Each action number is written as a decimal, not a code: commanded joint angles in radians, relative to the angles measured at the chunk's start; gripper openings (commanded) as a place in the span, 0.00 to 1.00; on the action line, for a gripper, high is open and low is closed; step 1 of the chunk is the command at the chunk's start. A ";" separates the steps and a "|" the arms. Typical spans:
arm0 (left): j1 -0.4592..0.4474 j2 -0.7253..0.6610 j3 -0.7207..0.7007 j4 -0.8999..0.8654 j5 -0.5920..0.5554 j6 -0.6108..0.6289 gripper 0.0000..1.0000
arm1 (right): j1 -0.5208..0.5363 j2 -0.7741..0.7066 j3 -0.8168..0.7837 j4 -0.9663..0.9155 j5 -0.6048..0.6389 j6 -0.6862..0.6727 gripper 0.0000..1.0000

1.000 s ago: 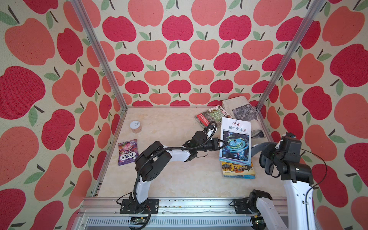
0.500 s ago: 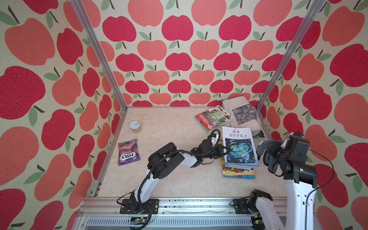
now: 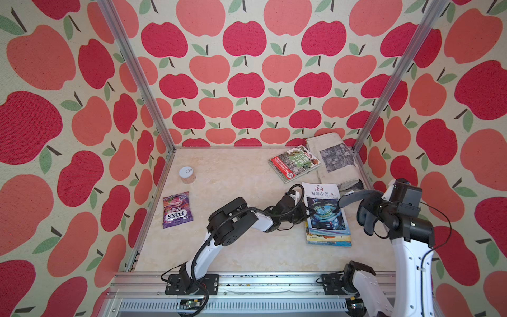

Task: Wipe the cover of the book
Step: Place the book on the book.

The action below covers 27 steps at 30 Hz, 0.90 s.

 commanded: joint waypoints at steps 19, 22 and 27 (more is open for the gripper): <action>-0.039 -0.195 -0.001 -0.319 -0.035 0.203 0.99 | 0.288 0.110 -0.098 0.106 -0.031 -0.029 0.03; -0.026 -0.255 -0.006 -0.421 -0.060 0.253 0.99 | 0.306 0.109 -0.157 0.118 -0.019 -0.031 0.03; 0.008 -0.369 -0.032 -0.609 -0.117 0.367 0.99 | 0.312 0.111 -0.234 0.144 -0.017 -0.033 0.04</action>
